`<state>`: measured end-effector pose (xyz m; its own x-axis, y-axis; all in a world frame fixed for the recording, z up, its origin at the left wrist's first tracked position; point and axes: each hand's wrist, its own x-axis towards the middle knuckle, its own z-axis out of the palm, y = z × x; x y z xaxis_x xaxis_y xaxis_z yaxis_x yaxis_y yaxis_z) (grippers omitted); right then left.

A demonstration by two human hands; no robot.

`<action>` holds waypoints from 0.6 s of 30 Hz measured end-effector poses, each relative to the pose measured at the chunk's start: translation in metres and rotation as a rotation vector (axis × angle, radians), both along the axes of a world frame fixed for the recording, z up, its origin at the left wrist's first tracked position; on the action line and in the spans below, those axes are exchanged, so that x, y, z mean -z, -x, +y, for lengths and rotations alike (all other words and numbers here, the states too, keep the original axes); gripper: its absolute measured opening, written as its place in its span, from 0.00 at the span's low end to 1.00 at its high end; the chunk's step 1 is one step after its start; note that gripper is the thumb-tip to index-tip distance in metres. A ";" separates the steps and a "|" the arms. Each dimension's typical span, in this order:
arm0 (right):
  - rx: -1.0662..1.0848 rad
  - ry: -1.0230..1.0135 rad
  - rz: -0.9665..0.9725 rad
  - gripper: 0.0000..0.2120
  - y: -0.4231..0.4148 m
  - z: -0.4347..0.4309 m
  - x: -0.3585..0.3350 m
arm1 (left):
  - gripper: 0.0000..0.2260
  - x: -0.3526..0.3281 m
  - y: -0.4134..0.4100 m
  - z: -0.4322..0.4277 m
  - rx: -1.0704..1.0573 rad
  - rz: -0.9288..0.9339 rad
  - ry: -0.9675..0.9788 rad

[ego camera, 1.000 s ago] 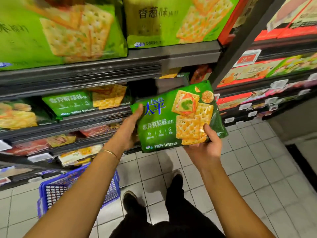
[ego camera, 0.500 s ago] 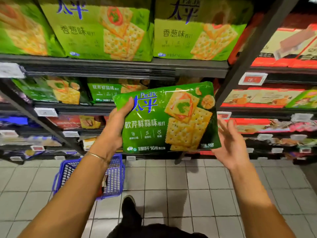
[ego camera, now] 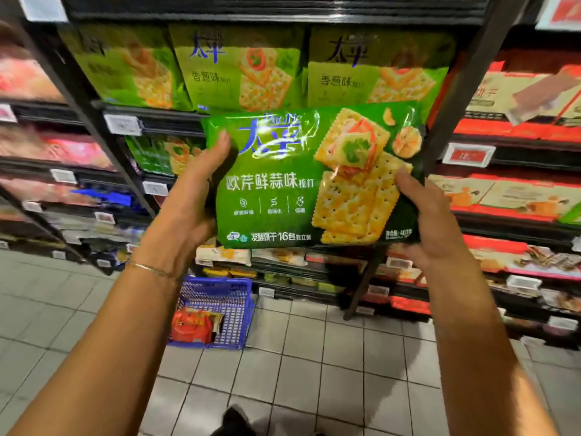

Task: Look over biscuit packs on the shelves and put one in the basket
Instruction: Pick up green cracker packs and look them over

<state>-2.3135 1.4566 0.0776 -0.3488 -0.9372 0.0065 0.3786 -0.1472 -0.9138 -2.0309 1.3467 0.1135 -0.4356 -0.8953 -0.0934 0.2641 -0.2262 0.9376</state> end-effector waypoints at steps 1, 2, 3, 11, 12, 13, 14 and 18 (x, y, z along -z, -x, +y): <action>0.001 0.014 -0.036 0.22 -0.004 0.002 -0.004 | 0.14 -0.004 -0.007 0.004 0.019 0.031 0.044; -0.006 0.027 -0.064 0.23 -0.007 0.003 -0.008 | 0.16 -0.007 -0.013 0.007 0.025 0.049 0.086; -0.013 0.035 -0.078 0.22 -0.011 0.004 -0.012 | 0.21 -0.008 -0.017 0.008 0.012 0.048 0.122; -0.027 0.043 0.006 0.19 -0.051 0.013 -0.042 | 0.27 -0.029 -0.044 0.011 -0.049 0.063 0.049; -0.051 0.042 0.006 0.17 -0.055 0.013 -0.044 | 0.25 -0.030 -0.048 0.009 -0.042 0.067 0.029; -0.068 0.034 0.001 0.16 -0.061 0.013 -0.046 | 0.23 -0.031 -0.053 0.008 -0.025 0.073 0.014; -0.073 0.021 0.001 0.16 -0.067 0.014 -0.047 | 0.22 -0.030 -0.056 0.006 -0.007 0.077 0.006; 0.017 -0.040 0.039 0.18 -0.081 0.013 -0.048 | 0.24 -0.028 -0.067 0.003 0.002 0.082 0.003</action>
<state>-2.2325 1.4697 0.1252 -0.3645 -0.9311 -0.0172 0.3406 -0.1161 -0.9330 -1.9642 1.3495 0.1416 -0.4432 -0.8948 -0.0541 0.3399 -0.2236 0.9135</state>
